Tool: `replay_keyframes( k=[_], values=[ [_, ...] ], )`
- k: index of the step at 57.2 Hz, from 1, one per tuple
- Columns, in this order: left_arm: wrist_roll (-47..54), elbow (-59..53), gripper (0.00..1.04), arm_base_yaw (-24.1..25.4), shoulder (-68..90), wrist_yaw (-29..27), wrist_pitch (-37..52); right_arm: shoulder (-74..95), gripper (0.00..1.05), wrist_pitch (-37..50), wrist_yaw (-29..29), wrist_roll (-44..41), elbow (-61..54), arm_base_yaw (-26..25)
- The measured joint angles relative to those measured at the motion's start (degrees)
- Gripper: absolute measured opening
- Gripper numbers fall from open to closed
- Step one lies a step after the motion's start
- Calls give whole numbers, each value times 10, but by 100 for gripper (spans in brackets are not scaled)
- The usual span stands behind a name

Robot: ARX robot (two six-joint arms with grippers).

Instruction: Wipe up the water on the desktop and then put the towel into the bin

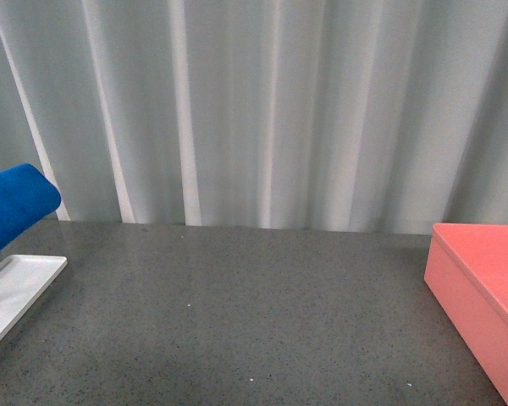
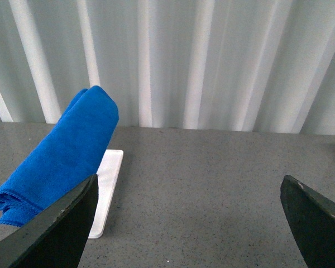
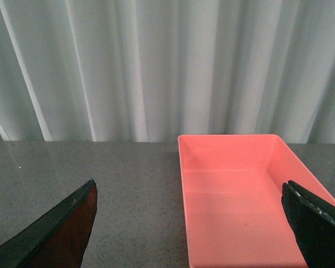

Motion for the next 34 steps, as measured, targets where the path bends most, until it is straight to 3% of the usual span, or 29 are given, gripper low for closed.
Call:
replay_keyframes(
  k=[34],
  values=[
    [0,0,98,0,0,0,0,0,98,0,0,0,0,0]
  ],
)
